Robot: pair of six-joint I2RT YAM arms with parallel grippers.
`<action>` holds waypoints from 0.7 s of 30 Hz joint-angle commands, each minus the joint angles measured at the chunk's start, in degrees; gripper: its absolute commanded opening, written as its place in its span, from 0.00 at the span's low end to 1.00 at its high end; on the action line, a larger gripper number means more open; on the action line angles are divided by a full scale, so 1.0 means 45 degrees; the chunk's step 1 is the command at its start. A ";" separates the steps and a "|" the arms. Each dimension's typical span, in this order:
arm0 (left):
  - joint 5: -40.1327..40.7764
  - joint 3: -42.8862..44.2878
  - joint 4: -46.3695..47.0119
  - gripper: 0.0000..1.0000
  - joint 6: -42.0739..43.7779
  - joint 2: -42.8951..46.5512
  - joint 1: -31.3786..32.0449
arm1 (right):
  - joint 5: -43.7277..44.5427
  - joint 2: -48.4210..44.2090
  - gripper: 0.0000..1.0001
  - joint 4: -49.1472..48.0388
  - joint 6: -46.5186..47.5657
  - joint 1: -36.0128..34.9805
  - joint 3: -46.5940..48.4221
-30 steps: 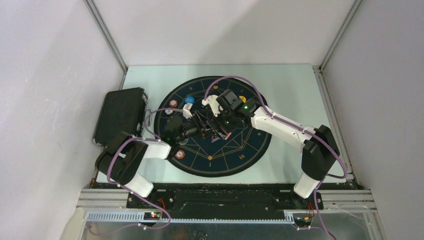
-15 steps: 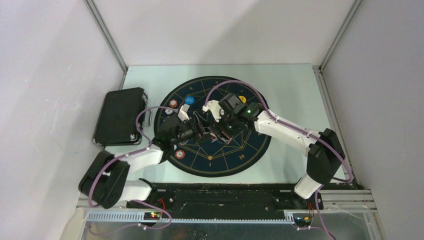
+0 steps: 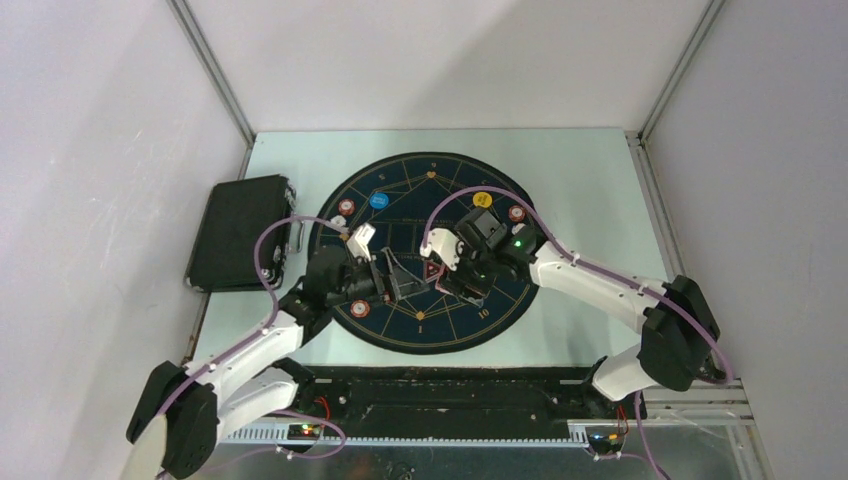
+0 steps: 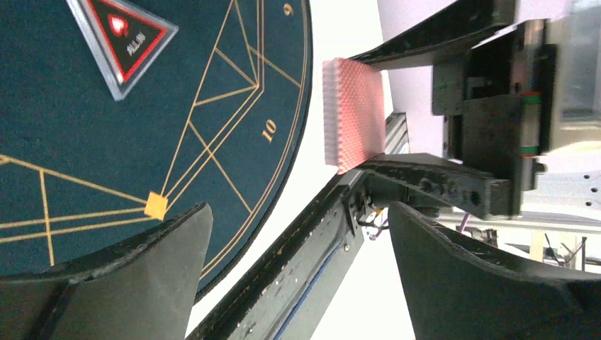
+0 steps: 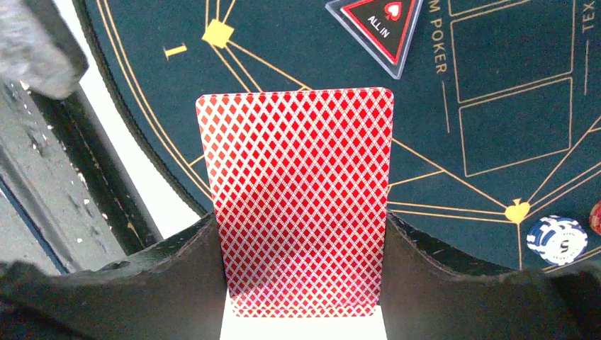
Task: Distribute texas hold em gaming equipment
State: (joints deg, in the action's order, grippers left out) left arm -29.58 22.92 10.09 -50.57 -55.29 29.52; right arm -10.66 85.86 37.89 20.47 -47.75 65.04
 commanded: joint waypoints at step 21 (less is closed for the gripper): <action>-0.2425 0.1176 0.4628 1.00 -0.1087 -0.3722 0.0762 | -0.1100 -0.1017 0.00 -0.0163 0.1210 -0.0530 0.0217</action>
State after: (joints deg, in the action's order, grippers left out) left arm -38.89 25.06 26.68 -55.07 -70.41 31.42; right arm -14.41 83.00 37.78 25.96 -49.30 64.29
